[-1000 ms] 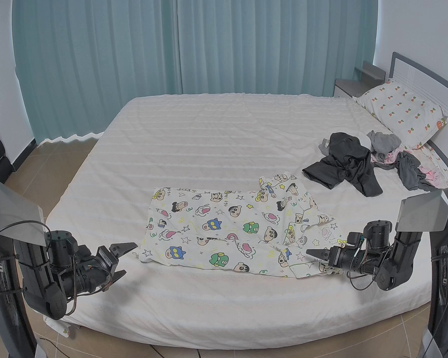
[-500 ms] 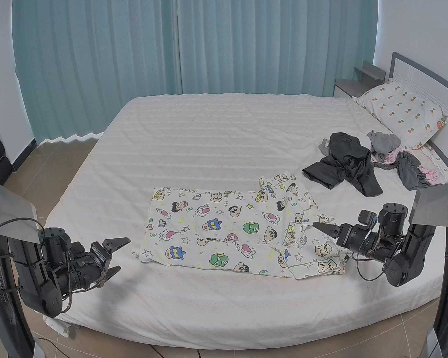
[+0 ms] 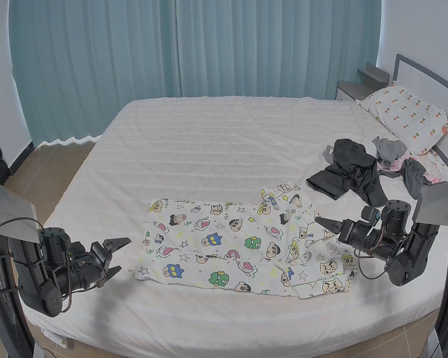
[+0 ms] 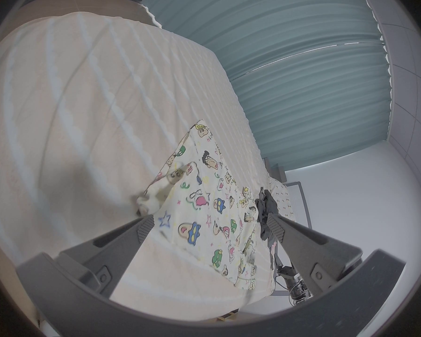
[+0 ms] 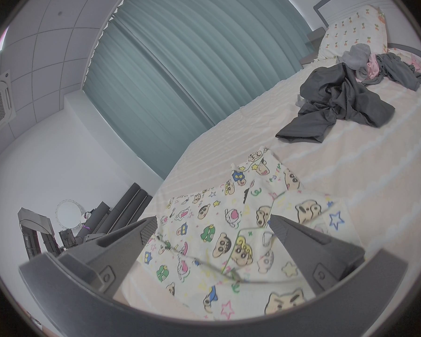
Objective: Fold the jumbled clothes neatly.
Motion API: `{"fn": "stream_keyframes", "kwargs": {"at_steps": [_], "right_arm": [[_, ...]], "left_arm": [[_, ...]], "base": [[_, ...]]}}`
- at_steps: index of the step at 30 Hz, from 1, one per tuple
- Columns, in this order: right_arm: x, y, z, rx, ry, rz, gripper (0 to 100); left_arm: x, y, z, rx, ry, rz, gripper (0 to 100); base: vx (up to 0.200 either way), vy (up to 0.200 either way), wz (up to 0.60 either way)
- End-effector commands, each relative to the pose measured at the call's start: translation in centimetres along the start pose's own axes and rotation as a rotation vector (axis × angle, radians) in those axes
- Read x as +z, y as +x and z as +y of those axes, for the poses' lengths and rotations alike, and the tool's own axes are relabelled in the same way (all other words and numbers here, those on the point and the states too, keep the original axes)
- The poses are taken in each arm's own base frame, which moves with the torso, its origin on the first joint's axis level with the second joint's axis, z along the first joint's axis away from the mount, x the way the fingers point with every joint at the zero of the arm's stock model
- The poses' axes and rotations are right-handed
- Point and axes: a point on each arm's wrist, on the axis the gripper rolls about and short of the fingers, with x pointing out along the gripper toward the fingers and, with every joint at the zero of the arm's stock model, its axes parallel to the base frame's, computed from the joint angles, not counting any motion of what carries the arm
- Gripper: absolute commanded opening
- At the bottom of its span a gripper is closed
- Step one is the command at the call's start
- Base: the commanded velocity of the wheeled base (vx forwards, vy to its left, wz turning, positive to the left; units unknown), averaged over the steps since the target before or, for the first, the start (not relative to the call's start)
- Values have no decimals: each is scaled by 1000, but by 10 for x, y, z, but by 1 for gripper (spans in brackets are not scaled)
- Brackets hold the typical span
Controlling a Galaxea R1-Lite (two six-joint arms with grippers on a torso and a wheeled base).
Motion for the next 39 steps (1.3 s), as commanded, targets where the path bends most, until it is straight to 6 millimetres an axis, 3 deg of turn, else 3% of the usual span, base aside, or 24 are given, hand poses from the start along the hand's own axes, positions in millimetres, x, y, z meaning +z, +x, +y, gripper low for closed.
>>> {"fn": "stream_keyframes", "kwargs": {"at_steps": [1,6,10,15,18,22,27,39], "right_arm": [[-3,1,-2,-6,4,7,100],[-7,3,-4,-9,2,20,100],[-7,3,-4,-9,-2,20,100],[-10,4,-5,-12,1,30,100],[-10,3,-5,-13,-3,33,100],[-15,4,-6,-14,-13,47,100],[-19,6,-9,-22,-35,62,100],[-21,6,-11,-24,-34,67,100]], "left_arm": [[1,1,-1,-15,12,-6,100],[0,2,-2,-30,50,22,100],[1,4,10,-66,241,101,100],[7,19,11,-109,415,101,100],[14,39,4,-136,543,106,100],[22,58,3,-90,573,172,100],[20,78,6,100,680,261,100],[14,84,6,107,689,286,100]], "base": [[0,0,0],[0,0,0],[0,0,0],[0,0,0],[0,0,0],[0,0,0],[0,0,0],[0,0,0]]}}
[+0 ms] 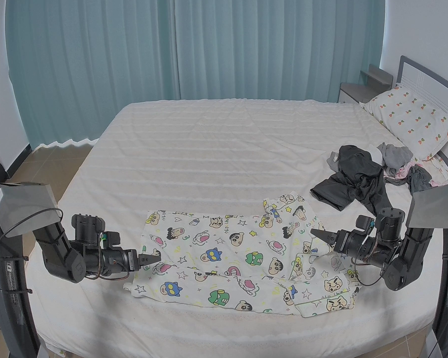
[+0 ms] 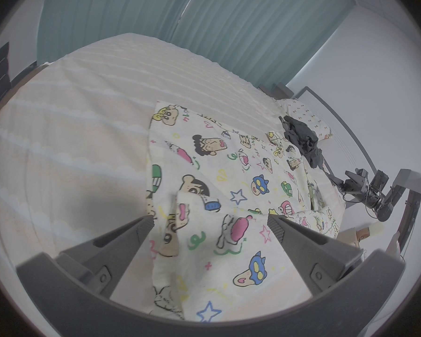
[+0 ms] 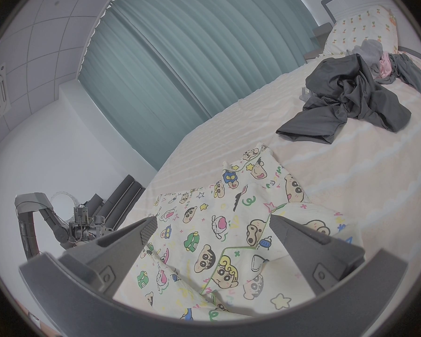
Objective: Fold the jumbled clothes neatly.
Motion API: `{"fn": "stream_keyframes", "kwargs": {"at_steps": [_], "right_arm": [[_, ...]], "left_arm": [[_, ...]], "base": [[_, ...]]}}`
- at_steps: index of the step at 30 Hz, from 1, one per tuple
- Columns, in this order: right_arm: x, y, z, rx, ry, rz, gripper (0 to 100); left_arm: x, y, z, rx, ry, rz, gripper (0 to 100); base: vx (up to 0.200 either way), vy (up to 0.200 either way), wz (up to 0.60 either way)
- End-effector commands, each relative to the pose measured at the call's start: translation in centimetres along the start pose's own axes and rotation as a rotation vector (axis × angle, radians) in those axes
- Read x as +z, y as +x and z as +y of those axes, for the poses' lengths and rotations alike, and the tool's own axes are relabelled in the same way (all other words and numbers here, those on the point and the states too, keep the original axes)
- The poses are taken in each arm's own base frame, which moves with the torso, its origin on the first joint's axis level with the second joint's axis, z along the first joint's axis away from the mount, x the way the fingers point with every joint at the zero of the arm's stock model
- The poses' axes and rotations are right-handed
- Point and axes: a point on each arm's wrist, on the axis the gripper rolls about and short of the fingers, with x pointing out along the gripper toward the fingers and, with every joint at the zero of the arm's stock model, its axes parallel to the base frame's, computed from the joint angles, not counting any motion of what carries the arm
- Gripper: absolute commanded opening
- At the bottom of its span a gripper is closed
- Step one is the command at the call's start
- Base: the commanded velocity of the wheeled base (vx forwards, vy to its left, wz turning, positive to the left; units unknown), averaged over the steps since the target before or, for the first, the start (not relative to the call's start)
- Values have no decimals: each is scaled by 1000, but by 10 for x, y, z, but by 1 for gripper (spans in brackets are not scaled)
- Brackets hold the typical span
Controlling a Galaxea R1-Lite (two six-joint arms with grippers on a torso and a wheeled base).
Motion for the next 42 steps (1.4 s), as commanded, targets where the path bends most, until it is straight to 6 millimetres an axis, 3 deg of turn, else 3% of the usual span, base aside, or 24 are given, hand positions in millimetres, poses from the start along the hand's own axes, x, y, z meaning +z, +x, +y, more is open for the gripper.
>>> {"fn": "stream_keyframes", "kwargs": {"at_steps": [1,5,6,22,26,42], "right_arm": [[-2,1,-2,-3,4,5,100],[-1,1,-3,-5,4,2,100],[-2,2,-4,-7,6,6,100],[-4,2,-5,-10,9,9,100],[-4,2,-5,-9,9,11,100],[-5,3,-5,-8,-7,12,100]], "left_arm": [[-3,2,0,-1,-1,11,100],[-9,5,2,-1,-8,33,100],[-10,6,2,0,-11,39,0],[-13,-2,0,13,-23,54,0],[-6,-18,-10,27,-50,109,0],[11,-32,-20,136,-95,246,0]], "base": [[0,0,0],[0,0,0],[0,0,0],[0,0,0],[0,0,0],[0,0,0]]}}
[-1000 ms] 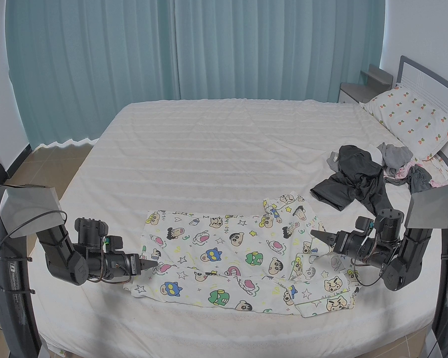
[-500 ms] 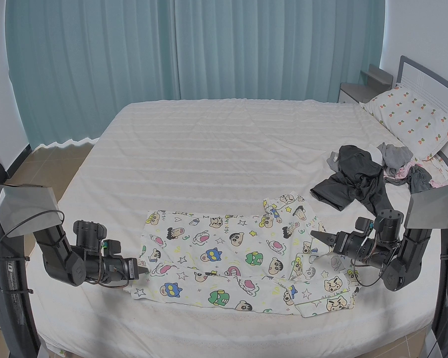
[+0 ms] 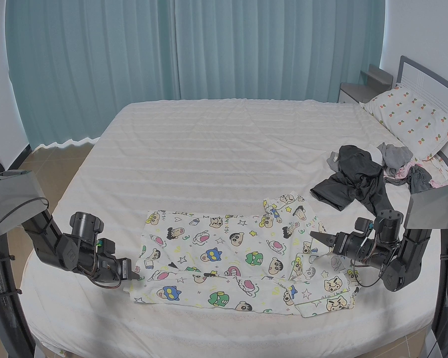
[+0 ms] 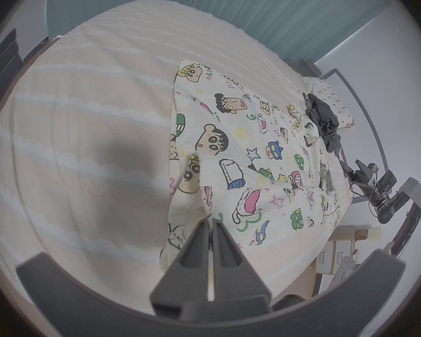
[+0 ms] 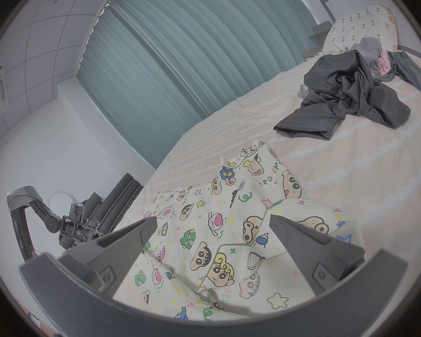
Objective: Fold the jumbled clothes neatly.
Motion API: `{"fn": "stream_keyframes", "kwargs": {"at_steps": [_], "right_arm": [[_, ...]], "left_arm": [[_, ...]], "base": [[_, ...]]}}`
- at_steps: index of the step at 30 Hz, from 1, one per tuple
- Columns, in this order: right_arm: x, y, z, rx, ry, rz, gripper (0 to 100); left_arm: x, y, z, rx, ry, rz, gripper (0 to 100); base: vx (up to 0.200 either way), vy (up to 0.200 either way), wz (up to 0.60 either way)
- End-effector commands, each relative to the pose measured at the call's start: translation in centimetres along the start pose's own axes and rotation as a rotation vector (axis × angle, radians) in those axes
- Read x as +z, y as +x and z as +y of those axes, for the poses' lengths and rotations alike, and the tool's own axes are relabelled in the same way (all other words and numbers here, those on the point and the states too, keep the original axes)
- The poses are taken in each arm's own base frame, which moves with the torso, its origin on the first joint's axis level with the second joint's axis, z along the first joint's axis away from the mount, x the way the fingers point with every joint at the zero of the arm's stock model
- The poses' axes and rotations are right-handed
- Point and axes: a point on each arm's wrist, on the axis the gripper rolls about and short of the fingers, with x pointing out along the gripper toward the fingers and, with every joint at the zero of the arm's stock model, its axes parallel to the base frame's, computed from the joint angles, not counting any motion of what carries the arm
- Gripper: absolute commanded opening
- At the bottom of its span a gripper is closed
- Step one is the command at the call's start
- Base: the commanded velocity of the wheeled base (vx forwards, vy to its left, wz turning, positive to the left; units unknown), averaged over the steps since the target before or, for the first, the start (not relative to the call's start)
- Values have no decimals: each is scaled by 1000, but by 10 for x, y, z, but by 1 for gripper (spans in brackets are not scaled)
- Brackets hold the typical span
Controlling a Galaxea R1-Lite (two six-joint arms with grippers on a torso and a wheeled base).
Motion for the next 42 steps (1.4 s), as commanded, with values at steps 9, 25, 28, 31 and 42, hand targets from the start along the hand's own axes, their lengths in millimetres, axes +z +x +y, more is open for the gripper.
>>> {"fn": "stream_keyframes", "kwargs": {"at_steps": [9,25,28,31,42], "right_arm": [[0,0,-1,-1,-3,1,100],[-1,1,0,0,-3,2,100],[0,0,-1,-1,-3,1,100],[-1,1,0,0,-3,2,100],[-1,1,0,0,-3,2,100]], "left_arm": [[9,-9,-7,24,25,-6,0],[-3,-34,-21,33,4,92,0],[-6,-38,-25,35,0,117,0],[-11,-43,-30,37,-3,157,0],[-24,-52,-42,52,-15,277,0]], "base": [[0,0,0],[0,0,0],[0,0,0],[0,0,0],[0,0,0]]}}
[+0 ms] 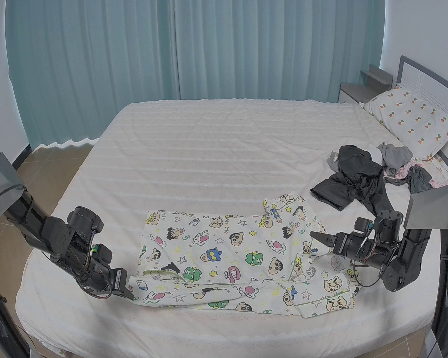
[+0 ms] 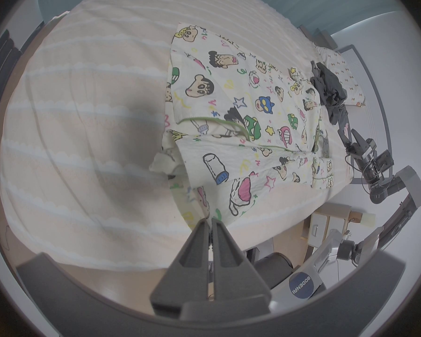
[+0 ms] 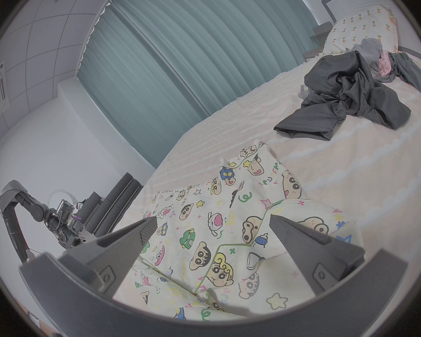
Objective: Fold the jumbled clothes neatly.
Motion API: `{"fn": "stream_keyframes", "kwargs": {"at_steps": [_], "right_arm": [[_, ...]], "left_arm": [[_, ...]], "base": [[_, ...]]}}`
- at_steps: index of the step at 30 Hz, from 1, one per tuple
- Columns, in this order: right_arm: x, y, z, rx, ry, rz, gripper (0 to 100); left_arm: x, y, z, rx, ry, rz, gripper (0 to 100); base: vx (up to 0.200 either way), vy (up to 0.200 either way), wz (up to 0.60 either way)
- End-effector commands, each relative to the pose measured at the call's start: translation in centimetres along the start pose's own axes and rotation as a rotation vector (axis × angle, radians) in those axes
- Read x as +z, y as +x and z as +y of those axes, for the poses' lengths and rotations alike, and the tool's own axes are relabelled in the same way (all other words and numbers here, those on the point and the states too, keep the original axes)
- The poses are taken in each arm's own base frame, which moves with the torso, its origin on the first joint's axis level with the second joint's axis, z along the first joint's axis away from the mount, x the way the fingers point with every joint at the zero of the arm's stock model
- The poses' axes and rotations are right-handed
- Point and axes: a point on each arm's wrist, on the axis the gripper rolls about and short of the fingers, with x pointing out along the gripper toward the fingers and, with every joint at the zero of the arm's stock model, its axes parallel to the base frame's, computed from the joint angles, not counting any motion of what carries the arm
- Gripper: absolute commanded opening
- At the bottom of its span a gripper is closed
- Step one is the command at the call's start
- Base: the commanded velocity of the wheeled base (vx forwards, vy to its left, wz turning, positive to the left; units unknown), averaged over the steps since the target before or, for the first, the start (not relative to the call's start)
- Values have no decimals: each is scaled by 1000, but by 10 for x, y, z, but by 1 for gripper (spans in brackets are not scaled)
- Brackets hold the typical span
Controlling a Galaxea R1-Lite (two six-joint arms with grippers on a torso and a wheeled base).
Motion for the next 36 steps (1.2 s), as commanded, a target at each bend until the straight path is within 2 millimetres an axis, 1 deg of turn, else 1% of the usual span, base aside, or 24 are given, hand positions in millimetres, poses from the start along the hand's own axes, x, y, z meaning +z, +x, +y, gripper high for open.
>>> {"fn": "stream_keyframes", "kwargs": {"at_steps": [1,3,12,16,19,24,29,33,36], "right_arm": [[0,0,0,1,0,1,100],[0,0,0,1,0,1,100],[-1,0,0,2,0,2,100],[-1,0,0,2,0,2,100],[-1,1,0,1,0,3,100],[-2,1,-1,0,1,5,100],[-2,1,-1,5,-6,-8,100],[-3,2,-2,8,-11,-15,100],[-3,2,-2,9,-12,-16,100]], "left_arm": [[-3,-3,-6,-1,14,10,0],[-7,-3,-8,7,4,53,0],[-13,-2,-7,37,-14,118,0],[-13,0,-6,41,-18,124,0],[-8,0,-6,49,-19,114,0],[12,1,-9,47,-29,99,0],[42,3,-14,41,-109,50,0],[57,11,-10,47,-144,31,0],[65,19,-3,89,-157,20,0]], "base": [[0,0,0],[0,0,0],[0,0,0],[0,0,0],[0,0,0],[0,0,0],[0,0,0],[0,0,0],[0,0,0]]}}
